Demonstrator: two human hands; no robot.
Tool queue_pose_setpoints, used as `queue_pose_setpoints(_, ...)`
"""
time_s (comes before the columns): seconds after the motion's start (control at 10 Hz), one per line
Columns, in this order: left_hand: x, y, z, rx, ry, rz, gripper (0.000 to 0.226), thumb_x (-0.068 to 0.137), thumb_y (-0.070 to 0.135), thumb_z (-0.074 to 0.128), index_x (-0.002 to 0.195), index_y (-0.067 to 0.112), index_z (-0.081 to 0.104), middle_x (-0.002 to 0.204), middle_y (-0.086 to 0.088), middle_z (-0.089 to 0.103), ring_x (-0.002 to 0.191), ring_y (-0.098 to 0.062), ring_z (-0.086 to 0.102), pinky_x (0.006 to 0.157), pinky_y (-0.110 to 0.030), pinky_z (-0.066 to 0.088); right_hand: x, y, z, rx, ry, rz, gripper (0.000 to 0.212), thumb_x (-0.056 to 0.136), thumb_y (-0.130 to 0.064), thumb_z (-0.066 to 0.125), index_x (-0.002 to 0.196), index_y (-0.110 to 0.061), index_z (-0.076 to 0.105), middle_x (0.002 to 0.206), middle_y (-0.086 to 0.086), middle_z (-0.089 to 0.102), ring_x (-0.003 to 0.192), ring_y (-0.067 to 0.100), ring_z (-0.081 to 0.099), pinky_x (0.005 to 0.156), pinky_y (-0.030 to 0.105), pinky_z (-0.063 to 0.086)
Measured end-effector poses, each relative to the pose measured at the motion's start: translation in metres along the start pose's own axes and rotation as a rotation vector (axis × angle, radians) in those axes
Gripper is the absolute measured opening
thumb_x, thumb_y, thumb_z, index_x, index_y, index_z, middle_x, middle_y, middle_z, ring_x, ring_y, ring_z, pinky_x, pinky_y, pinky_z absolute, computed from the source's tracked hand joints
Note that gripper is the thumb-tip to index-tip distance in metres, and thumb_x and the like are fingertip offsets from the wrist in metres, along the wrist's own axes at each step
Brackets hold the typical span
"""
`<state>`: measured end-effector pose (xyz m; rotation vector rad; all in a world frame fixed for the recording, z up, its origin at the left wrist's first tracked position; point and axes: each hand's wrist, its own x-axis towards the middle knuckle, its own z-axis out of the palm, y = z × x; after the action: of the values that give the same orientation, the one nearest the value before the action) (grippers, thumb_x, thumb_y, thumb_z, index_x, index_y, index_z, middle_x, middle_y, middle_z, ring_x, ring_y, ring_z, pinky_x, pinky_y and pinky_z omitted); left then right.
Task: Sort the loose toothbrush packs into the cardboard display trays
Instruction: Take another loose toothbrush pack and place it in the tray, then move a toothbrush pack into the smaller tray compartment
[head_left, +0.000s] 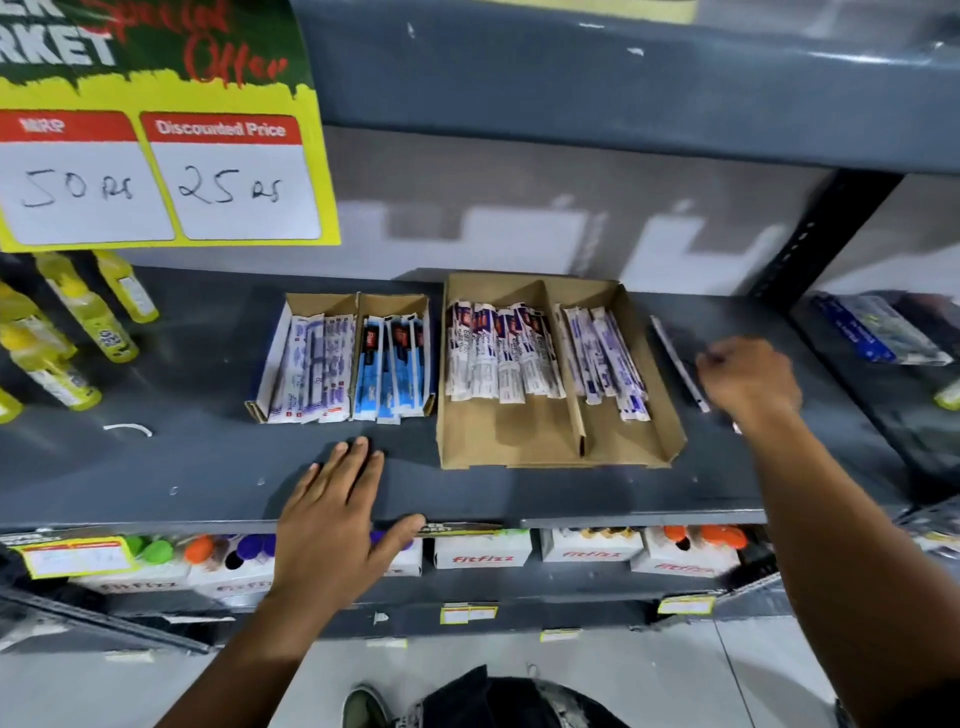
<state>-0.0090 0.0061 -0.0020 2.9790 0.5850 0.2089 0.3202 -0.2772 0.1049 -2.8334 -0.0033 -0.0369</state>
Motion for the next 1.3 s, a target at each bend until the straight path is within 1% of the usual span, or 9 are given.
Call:
queue_pose_setpoints(0.1, 0.001, 0.002, 0.0, -0.002, -0.01, -0.008, 0.088, 0.085, 0.074, 0.029, 0.136, 0.005, 0.05, 0.148, -0.016, 0.042, 0.137, -0.033, 0.037, 0.109, -0.051, 0.032, 0.009, 0.05, 0.016, -0.056, -0.086, 0.13, 0.055, 0.076, -0.05, 0.061, 0.108, -0.004, 0.063, 0.114, 0.026, 0.065, 0.105, 0.043, 0.061, 0.085, 0.044, 0.05)
queue_pose_setpoints(0.3, 0.001, 0.004, -0.003, 0.021, -0.02, -0.004, 0.089, 0.085, 0.073, 0.028, 0.136, 0.004, 0.05, 0.147, -0.018, 0.043, 0.136, -0.035, 0.039, 0.107, -0.053, 0.034, 0.009, 0.067, 0.028, -0.013, -0.015, 0.181, 0.034, 0.079, -0.029, 0.067, 0.099, -0.001, 0.067, 0.103, 0.028, 0.067, 0.096, 0.044, 0.062, 0.073, 0.041, 0.049)
queue_pose_setpoints(0.4, 0.001, 0.006, -0.005, 0.02, -0.03, -0.009, 0.089, 0.085, 0.073, 0.027, 0.135, 0.003, 0.05, 0.147, -0.018, 0.043, 0.135, -0.035, 0.039, 0.107, -0.052, 0.034, 0.006, 0.061, 0.012, 0.269, -0.009, 0.155, 0.022, 0.079, -0.024, 0.065, 0.092, -0.008, 0.074, 0.089, 0.02, 0.07, 0.087, 0.039, 0.065, 0.074, 0.037, 0.051)
queue_pose_setpoints(0.5, 0.002, 0.008, -0.008, 0.022, -0.028, -0.021, 0.089, 0.086, 0.073, 0.026, 0.135, 0.003, 0.05, 0.147, -0.018, 0.043, 0.136, -0.035, 0.039, 0.106, -0.053, 0.035, -0.01, 0.031, -0.016, 0.988, -0.29, 0.087, 0.01, 0.081, -0.008, 0.068, 0.077, -0.013, 0.076, 0.063, 0.005, 0.068, 0.053, 0.016, 0.061, 0.05, 0.024, 0.051)
queue_pose_setpoints(0.6, 0.001, 0.008, -0.009, 0.025, -0.026, -0.025, 0.089, 0.085, 0.073, 0.027, 0.136, 0.004, 0.05, 0.148, -0.017, 0.042, 0.137, -0.034, 0.037, 0.107, -0.053, 0.034, -0.035, 0.004, -0.039, 1.164, -0.631, -0.085, 0.011, 0.074, -0.007, 0.07, 0.07, -0.015, 0.077, 0.061, 0.005, 0.069, 0.047, 0.012, 0.056, 0.04, 0.02, 0.044)
queue_pose_setpoints(0.8, 0.003, 0.009, -0.01, 0.023, -0.051, -0.039, 0.089, 0.085, 0.074, 0.027, 0.136, 0.006, 0.05, 0.146, -0.016, 0.045, 0.135, -0.034, 0.04, 0.107, -0.052, 0.034, -0.072, -0.022, -0.065, 1.127, -1.12, -0.375, 0.031, 0.051, -0.021, 0.088, 0.077, -0.007, 0.077, 0.056, 0.012, 0.064, 0.039, 0.013, 0.048, 0.038, 0.019, 0.04)
queue_pose_setpoints(0.9, 0.003, 0.008, -0.01, 0.015, -0.06, -0.045, 0.089, 0.084, 0.076, 0.025, 0.136, 0.008, 0.05, 0.145, -0.015, 0.047, 0.134, -0.034, 0.042, 0.108, -0.051, 0.033, -0.081, -0.03, -0.069, 1.068, -1.21, -0.437, 0.048, 0.042, -0.031, 0.094, 0.079, -0.006, 0.077, 0.053, 0.009, 0.064, 0.037, 0.009, 0.049, 0.037, 0.017, 0.04)
queue_pose_setpoints(1.0, 0.003, 0.006, -0.009, 0.009, -0.066, -0.046, 0.089, 0.084, 0.077, 0.024, 0.136, 0.009, 0.05, 0.145, -0.015, 0.047, 0.135, -0.033, 0.041, 0.108, -0.051, 0.033, -0.083, -0.034, -0.071, 1.041, -1.238, -0.465, 0.051, 0.043, -0.033, 0.094, 0.081, -0.004, 0.077, 0.05, 0.007, 0.063, 0.037, 0.009, 0.049, 0.038, 0.017, 0.041)
queue_pose_setpoints(1.3, 0.003, 0.006, -0.009, 0.002, -0.06, -0.05, 0.088, 0.084, 0.076, 0.027, 0.136, 0.009, 0.049, 0.146, -0.015, 0.046, 0.135, -0.033, 0.041, 0.109, -0.051, 0.031, -0.083, -0.036, -0.067, 1.046, -1.218, -0.462, 0.018, 0.063, -0.009, 0.069, 0.078, -0.005, 0.077, 0.047, 0.009, 0.059, 0.035, 0.009, 0.043, 0.037, 0.018, 0.036)
